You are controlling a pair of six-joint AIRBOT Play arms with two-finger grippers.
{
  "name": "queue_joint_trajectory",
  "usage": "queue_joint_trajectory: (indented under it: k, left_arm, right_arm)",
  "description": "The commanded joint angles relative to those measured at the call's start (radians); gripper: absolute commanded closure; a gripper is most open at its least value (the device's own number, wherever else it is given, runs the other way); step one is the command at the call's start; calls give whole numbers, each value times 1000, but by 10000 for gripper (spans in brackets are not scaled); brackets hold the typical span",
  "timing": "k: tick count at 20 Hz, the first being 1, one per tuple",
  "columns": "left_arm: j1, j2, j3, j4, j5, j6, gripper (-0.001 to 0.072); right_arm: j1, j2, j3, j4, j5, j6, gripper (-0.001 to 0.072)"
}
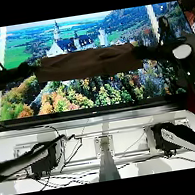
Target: Fold the clothes and pants, and hang the long-sleeved shirts on hangers.
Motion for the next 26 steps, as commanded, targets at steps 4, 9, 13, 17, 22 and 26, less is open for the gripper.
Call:
queue_joint_trajectory:
  k: [4, 9, 13, 17, 22, 26]
  left_arm:
    - [-172, -243, 201, -24, 347, -43, 678]
    - [-149, -283, 207, 69, 292, -50, -3]
    - [-8, -299, 207, 101, 34, -187, 15]
    - [21, -378, 207, 97, -117, -185, 113]
    - [-59, -449, 208, 97, -67, -115, 141]
    - [-119, -448, 243, 97, 19, -103, 693]
  right_arm:
    - [33, -378, 290, 6, -341, 79, 667]
    - [22, -447, 324, -82, -244, 78, 23]
    - [-5, -447, 324, -175, -109, 77, 24]
    - [0, -447, 324, -196, -49, 77, 24]
    - [4, -447, 324, -188, 14, 77, 25]
    - [4, -443, 326, -126, 11, 76, 43]
